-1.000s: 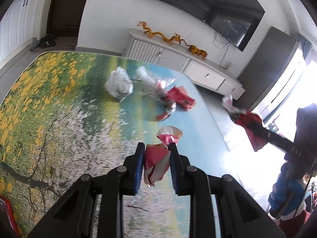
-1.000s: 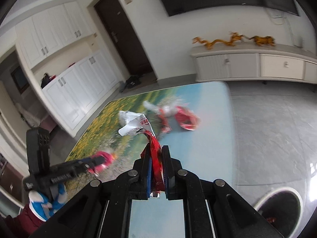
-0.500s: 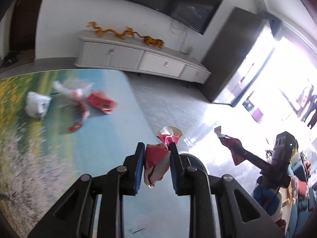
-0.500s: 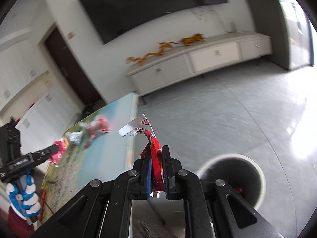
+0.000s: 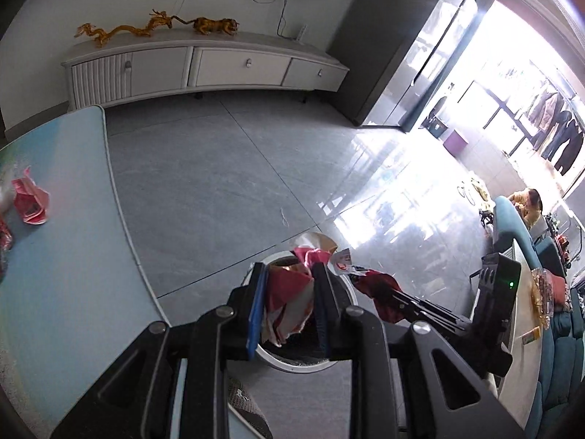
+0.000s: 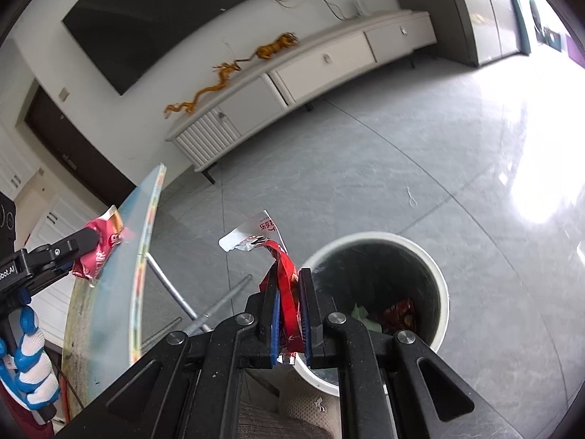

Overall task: Collect trash
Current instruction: 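Open both grippers over the bin to drop the wrappers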

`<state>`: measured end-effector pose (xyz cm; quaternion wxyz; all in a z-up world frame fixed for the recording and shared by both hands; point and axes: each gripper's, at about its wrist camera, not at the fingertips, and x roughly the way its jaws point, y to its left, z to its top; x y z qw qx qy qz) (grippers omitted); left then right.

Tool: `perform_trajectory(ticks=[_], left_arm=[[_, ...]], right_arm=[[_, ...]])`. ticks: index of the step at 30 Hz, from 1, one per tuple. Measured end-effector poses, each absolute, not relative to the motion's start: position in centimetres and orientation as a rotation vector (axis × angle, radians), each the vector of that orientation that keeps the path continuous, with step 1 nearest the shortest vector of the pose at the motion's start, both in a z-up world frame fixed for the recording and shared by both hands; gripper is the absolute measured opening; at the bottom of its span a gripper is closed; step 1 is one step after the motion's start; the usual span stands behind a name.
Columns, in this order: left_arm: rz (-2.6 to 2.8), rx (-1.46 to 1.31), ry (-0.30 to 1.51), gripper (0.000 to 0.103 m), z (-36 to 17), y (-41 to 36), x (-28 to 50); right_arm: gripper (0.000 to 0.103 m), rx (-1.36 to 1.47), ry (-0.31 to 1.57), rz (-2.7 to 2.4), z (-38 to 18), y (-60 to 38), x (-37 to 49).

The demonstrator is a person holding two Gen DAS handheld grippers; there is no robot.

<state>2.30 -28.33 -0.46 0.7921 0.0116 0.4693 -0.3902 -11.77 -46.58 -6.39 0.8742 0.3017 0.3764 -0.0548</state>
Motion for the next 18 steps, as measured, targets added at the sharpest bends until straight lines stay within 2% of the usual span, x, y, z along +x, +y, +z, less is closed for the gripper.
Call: perform_trajectory(ticks=[4,7,9,11,18], left_arm=[[-0.848,0.035,1.058,0.026,-2.0,-31.5,2.7],[-0.869,0.029,1.100,0.033,-3.3,-33.6,2.7],[-0.886,0.029,1.127,0.039,-4.1,-34.9,2.6],[-0.892,0.035,1.137,0.049,-4.5,-35.7,2.4],[-0.904,0.074,1.120,0.050,-4.2,-35.3,1.7]], right_arm=[[0.012,0.672,0.812,-0.145,-8.1,-47.8,-11.5],[0.013,0.694,0.829,-0.162,-9.3,-48.7,-11.7],[0.029,0.705,0.842,-0.186,-10.0,-49.3,-11.9],[0.038,0.713,0.843,-0.201,-10.4,-49.7,-12.4],[0.040,0.741,0.836,-0.223,-10.9,-50.5,-13.9]])
